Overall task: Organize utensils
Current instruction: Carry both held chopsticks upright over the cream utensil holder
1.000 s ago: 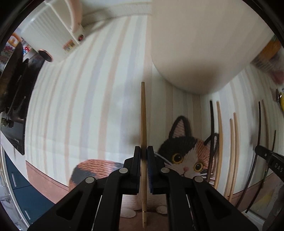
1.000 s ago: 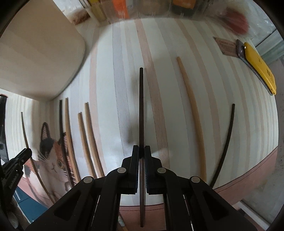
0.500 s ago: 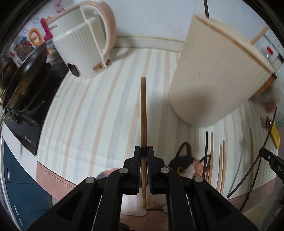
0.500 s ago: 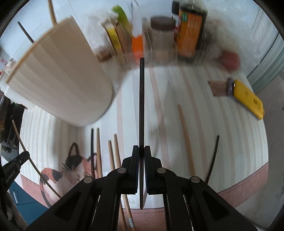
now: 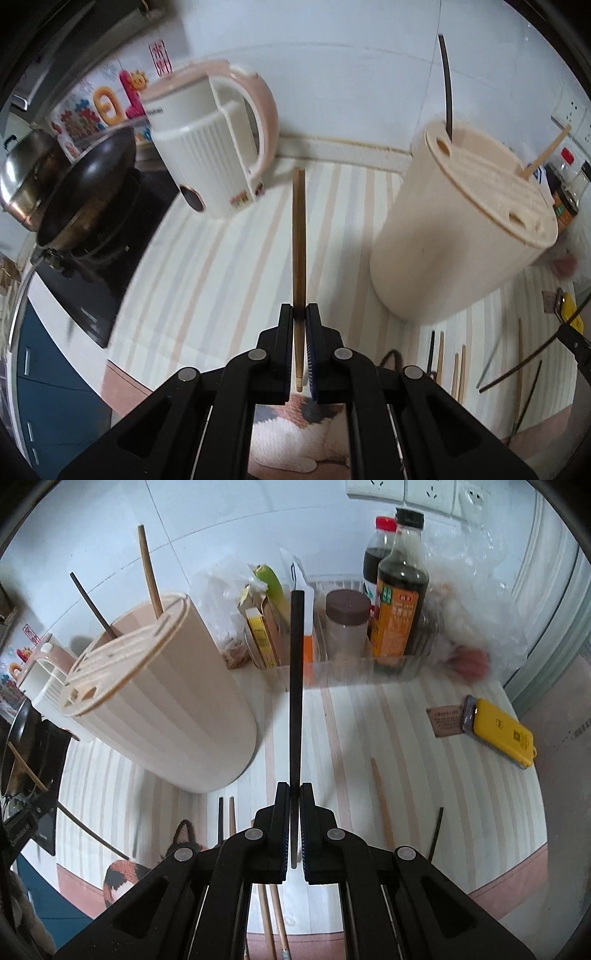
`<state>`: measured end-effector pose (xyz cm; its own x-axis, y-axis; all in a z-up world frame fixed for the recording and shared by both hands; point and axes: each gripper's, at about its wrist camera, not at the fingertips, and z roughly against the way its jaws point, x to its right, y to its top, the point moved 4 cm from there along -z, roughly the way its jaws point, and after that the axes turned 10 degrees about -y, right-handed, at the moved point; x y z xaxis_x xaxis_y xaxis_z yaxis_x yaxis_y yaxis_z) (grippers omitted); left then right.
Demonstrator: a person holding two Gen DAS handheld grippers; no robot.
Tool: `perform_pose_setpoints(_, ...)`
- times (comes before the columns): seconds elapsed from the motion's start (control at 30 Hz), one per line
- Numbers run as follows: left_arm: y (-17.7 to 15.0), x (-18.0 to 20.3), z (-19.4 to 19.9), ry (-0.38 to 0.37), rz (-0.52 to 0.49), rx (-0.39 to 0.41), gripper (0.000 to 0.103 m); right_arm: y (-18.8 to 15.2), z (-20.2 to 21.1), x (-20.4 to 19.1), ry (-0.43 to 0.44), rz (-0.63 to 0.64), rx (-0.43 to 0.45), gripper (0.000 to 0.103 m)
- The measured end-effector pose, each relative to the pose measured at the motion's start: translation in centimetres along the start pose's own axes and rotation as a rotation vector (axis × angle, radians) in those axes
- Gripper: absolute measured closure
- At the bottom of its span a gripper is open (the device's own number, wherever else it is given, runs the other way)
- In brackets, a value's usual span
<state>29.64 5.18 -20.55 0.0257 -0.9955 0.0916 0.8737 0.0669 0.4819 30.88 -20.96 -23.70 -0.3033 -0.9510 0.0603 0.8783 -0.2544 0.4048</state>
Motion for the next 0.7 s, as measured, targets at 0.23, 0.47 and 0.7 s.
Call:
perform_pose_setpoints(0.23, 1.0, 1.1, 1.2, -0.005, -0.013, 0.033, 0.099, 0.4, 1.0, -0.9, 0.000, 0.007, 0.015, 0.098)
perform_pose_setpoints(0.47, 1.9, 2.2, 3.0, -0.028, -0.035, 0.057, 0.099, 1.2, 3.2, -1.4, 0.027, 0.009, 0.050, 0.098)
perform_pose_setpoints(0.7, 4.0, 2.4, 7.3, -0.070, -0.012, 0.119, 0.099, 3.2, 7.7, -1.4, 0.079, 0.008, 0.113, 0.098)
